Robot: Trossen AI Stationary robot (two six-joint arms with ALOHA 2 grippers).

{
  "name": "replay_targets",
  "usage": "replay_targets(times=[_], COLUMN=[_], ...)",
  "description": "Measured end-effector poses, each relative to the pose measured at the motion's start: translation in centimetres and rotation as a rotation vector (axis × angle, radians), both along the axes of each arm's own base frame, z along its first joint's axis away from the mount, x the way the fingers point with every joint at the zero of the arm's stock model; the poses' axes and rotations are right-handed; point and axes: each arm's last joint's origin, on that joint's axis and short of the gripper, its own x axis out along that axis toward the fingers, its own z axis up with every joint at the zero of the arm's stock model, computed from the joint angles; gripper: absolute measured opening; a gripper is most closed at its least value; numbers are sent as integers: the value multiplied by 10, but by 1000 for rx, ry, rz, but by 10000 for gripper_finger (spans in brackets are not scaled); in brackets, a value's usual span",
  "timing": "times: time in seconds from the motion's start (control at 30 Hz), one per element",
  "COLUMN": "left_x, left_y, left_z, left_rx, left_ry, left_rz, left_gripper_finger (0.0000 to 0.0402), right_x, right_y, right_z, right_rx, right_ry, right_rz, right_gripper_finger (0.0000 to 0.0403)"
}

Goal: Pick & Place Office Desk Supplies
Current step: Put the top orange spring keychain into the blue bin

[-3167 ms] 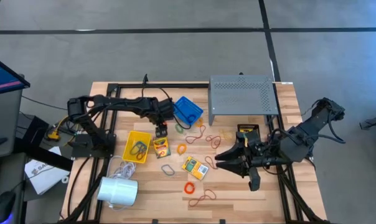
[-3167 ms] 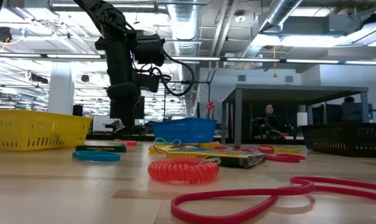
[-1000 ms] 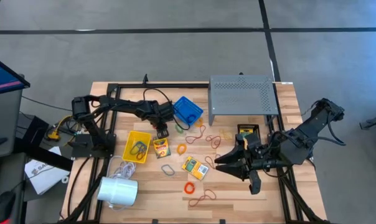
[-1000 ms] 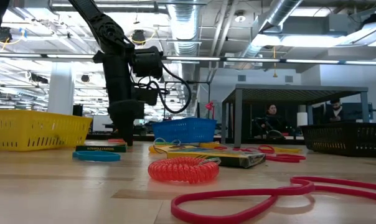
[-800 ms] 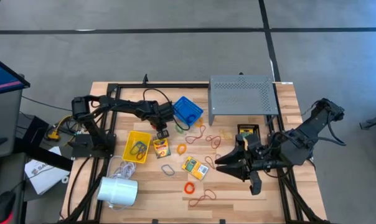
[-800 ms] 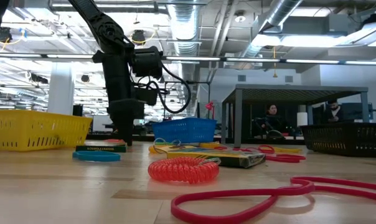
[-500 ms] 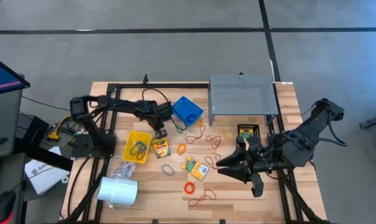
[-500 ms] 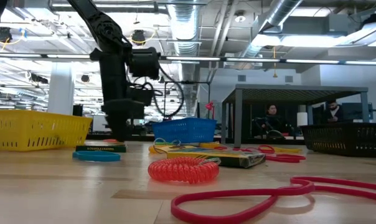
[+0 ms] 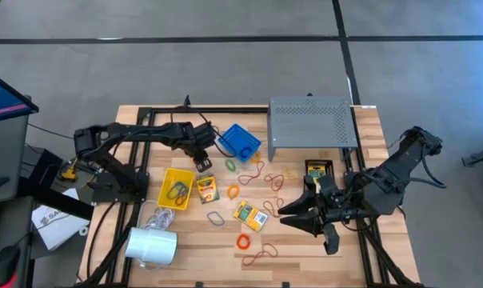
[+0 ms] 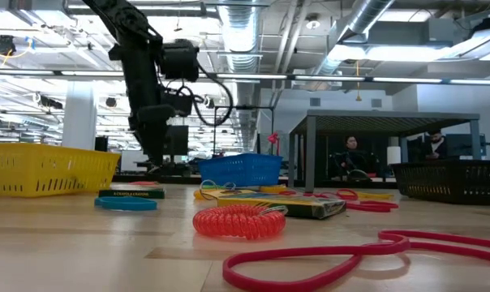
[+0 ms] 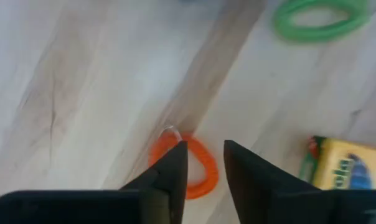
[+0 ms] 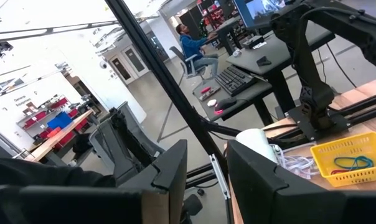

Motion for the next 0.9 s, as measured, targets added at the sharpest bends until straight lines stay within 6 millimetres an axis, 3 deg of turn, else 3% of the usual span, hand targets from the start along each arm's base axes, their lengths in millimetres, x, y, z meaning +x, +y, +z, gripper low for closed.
replay_targets(times=[0.27, 0.9], left_x=[-2, 5], left_y=[3, 8], left_z=[-7, -41], left_rx=[-25, -76], left_ry=[33, 156], left_rz=[55, 67], left_gripper_finger=[136, 157], right_x=[0, 0], right_y=[0, 0], right_z=[2, 2], right_rx=[8, 14], right_ry=[-13, -19], right_rz=[0, 0], right_gripper_finger=[111, 111])
